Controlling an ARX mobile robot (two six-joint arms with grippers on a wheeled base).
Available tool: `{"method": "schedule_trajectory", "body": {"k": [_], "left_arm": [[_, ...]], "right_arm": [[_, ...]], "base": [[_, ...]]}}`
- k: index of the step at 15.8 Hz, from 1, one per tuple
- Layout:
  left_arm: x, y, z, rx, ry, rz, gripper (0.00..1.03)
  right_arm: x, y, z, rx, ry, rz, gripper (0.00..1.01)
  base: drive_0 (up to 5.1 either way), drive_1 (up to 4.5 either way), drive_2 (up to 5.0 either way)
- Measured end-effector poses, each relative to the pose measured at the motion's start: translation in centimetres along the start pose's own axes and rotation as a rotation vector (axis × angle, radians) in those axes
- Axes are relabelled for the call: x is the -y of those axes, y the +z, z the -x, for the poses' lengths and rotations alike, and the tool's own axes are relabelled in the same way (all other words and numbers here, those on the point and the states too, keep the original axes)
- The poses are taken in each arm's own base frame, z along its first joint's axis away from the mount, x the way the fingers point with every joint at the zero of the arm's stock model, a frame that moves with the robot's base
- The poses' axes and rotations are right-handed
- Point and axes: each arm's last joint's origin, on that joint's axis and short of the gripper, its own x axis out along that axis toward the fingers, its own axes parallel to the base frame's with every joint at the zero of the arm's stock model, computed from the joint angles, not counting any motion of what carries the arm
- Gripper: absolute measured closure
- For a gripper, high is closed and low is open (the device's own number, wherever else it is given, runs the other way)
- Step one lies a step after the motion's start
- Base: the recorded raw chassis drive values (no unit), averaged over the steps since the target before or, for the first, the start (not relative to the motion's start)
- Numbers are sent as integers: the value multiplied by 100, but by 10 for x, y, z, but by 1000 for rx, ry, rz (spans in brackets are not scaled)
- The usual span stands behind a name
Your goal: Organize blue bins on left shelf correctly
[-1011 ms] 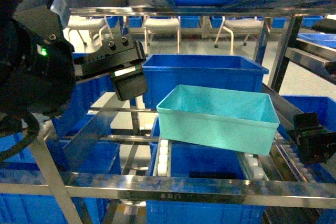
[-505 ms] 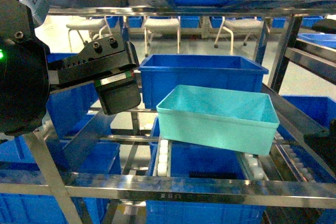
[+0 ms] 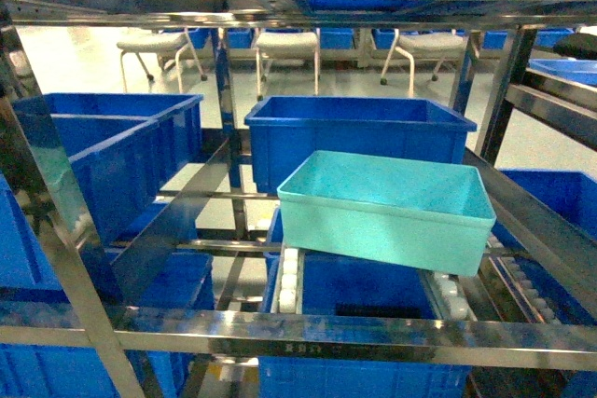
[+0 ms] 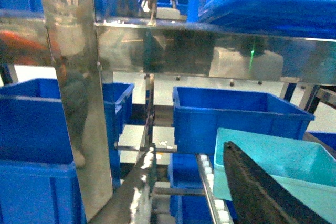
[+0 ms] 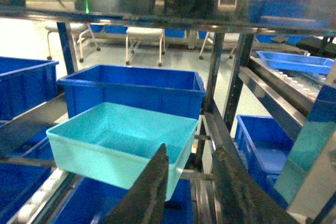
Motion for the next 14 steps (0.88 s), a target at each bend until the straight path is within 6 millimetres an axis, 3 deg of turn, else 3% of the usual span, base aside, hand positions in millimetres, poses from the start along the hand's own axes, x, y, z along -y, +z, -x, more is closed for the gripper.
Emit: {"method": "schedule_trajectory", "body": {"k": [2,3,5,9,14], "left_arm": [[-19,-11,16,-33,12,-53,90],[-26,-17,23,-52,6,-62,102],[-47,-21,51,-31,-3,-61,101],[-63,-26,63,-21,3,-59,101],[-63,-22,73,-7,-4,-59,101]], "right_arm": [[12,-4,22,-44,-17,0,93],[13,-2,29,-32,-17,-1,99],[12,1,60,-25,-14,0,99],[12,3,75,-20,-13,0,99],[12,7,86,-4,-14,0,99]], "base": [[0,0,0],[0,0,0],[0,0,0],[0,0,0],[0,0,0]]}}
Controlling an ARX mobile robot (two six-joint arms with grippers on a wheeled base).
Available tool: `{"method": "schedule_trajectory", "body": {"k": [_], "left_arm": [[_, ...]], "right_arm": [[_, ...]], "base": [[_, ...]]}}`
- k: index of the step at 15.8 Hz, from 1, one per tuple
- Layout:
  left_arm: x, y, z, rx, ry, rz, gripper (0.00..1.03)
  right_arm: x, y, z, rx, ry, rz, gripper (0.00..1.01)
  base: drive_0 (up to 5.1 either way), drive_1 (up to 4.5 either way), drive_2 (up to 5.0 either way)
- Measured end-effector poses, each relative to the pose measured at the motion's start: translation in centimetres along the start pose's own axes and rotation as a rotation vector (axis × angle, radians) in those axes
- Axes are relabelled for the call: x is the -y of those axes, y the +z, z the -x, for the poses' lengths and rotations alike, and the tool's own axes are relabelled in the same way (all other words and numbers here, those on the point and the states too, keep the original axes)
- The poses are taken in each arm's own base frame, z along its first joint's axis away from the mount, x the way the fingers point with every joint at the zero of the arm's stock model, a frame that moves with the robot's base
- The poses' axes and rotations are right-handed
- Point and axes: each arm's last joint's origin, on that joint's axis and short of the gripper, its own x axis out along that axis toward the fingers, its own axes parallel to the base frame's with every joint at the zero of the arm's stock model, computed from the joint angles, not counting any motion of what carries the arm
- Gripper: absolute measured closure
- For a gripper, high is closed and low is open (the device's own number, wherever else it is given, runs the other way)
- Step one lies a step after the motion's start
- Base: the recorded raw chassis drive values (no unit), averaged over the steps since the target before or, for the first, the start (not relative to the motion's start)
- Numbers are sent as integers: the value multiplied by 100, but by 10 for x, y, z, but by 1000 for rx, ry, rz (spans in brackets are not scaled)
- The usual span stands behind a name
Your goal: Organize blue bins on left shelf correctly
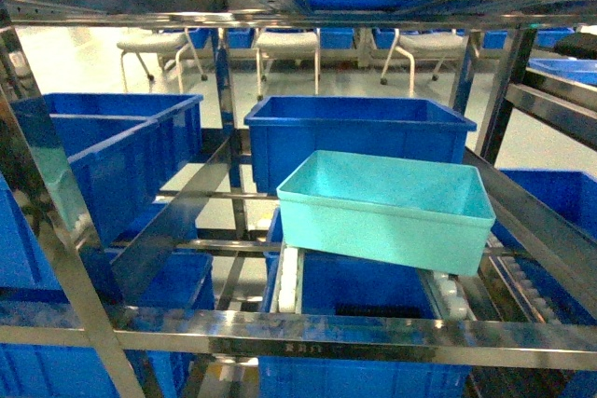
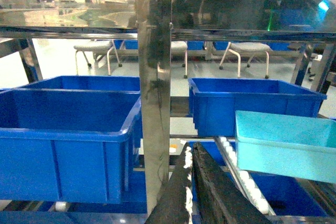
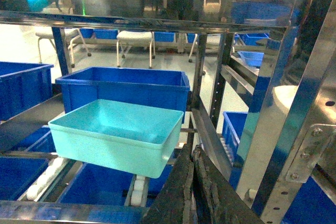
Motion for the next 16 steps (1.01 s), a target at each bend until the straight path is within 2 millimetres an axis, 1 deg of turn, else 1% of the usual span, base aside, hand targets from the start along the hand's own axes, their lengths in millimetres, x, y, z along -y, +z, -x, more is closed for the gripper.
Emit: {"method": "schedule_trajectory", "body": {"k": [5,13,14,15,16], "left_arm": [[0,1,9,7,0,0,101],[0,1,19,9,0,0,101],[0,-3,24,-31,2,0,101],[0,-1,29,9,-1,0,101],[0,-2,29,-2,3,0,101]], "right_arm": [[0,2,10,8,0,0,99],[0,2,21,10,0,0,99],[0,2,22,6,0,0,99],[0,-1,26,-16,0,0,99],[0,-4,32,-34,2,0,99]], "base": [[0,0,0],[0,0,0],[0,0,0],[0,0,0],[0,0,0]]}}
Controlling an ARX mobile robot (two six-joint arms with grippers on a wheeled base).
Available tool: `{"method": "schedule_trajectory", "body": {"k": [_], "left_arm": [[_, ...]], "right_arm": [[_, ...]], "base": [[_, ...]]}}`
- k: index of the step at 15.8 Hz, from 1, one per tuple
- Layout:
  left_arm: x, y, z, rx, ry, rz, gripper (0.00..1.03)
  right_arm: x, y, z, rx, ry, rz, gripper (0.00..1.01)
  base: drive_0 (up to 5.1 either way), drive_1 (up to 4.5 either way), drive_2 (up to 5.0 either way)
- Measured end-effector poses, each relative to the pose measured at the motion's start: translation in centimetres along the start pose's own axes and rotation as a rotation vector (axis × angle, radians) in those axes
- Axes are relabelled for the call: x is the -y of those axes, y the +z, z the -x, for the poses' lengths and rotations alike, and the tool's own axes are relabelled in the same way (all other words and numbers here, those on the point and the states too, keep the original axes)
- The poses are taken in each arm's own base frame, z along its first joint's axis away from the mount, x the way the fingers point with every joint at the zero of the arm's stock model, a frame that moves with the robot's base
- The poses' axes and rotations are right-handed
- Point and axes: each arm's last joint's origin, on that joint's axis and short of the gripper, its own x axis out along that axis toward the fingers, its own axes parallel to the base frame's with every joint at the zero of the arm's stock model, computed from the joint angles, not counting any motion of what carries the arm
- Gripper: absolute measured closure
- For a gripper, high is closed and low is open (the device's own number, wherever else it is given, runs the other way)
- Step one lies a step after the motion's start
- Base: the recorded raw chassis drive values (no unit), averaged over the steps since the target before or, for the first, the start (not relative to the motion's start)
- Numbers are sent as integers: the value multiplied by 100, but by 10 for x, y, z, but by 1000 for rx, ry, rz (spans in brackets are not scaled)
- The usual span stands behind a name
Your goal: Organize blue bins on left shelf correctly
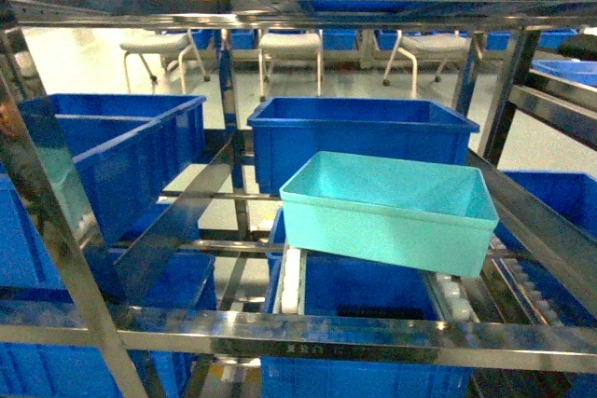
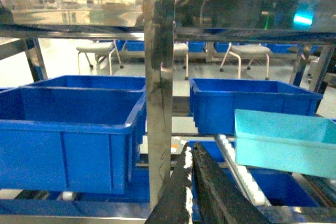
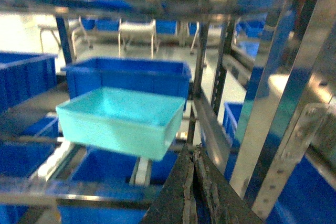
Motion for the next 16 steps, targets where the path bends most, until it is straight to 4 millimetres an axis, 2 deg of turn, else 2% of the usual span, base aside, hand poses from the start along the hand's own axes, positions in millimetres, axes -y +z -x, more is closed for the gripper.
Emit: {"method": "schedule_trajectory", "body": {"k": [1,6,7,8,9,10,13,15,16], "left_arm": [[0,-1,0,-13,-2,0,101],[0,-1,0,-6,-4,-1,101],[0,-1,0,-6,-4,0,101],[0,-1,0,-6,-4,0,91],[0,-1,0,-6,-4,0,75],[0,-1,0,-6,-4,0,66],[0,-1,0,-6,-4,0,30],[0,-1,0,-6,-4,0,10],[0,-1,0,-6,-4,-1,3]], "right_arm": [[0,5,2,53,2,-1,99],[0,3,2,32,-2,-2,99],[0,3,2,32,-2,-2,95],[0,3,2,32,-2,-2,82],[0,3,2,32,-2,-2,68],[0,3,2,32,-2,-2,59],[0,3,2,32,-2,-2,20],[0,3,2,32,-2,-3,2],[0,3,2,32,-2,-3,2]], "base": [[0,0,0],[0,0,0],[0,0,0],[0,0,0],[0,0,0],[0,0,0],[0,0,0],[0,0,0],[0,0,0]]}}
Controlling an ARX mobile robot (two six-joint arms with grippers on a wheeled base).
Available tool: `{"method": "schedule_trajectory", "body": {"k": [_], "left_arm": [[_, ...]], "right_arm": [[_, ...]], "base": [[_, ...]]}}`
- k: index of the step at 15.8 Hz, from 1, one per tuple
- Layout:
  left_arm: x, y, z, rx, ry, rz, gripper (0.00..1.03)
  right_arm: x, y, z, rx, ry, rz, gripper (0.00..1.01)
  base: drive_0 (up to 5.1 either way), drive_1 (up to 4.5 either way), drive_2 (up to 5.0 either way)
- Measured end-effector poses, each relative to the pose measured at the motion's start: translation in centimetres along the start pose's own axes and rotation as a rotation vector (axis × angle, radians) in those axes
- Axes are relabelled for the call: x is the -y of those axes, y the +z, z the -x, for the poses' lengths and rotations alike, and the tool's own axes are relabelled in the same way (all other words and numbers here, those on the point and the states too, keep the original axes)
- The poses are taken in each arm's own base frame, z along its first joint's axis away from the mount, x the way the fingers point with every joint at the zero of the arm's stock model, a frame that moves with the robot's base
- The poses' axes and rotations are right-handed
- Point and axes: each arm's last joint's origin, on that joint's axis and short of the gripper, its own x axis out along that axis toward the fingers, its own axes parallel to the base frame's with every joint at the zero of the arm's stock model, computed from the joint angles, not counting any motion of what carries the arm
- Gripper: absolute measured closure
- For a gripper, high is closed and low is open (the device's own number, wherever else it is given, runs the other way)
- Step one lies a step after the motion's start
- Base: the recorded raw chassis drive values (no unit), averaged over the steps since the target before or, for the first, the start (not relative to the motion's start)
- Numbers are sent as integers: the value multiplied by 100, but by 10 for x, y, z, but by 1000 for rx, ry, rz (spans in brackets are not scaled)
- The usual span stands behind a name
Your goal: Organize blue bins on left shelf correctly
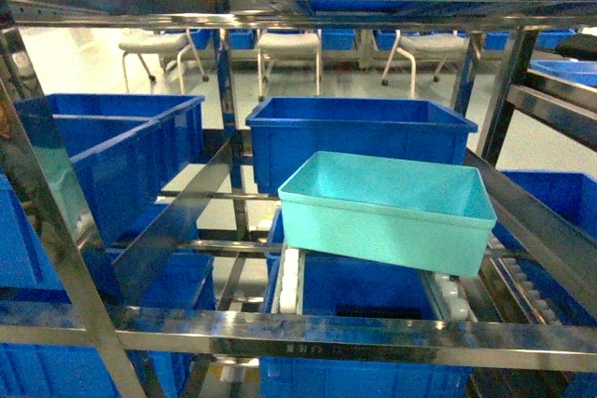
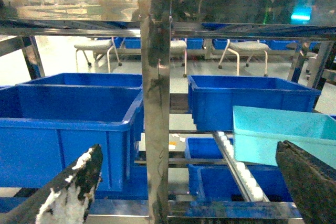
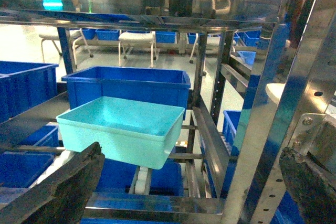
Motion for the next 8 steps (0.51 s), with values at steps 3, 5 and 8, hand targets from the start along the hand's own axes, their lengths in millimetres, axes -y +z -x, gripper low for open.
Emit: {"method": "schedule_trajectory", "body": {"k": [3,5,8], "left_arm": [[0,0,0,0,0,-1,5],[0,0,0,0,0,-1,5],[0,0,0,0,0,-1,5]], "right_arm": [[0,0,0,0,0,0,3],[0,0,0,0,0,0,3],[0,0,0,0,0,0,3]], "base": [[0,0,0],[0,0,0],[0,0,0]]}}
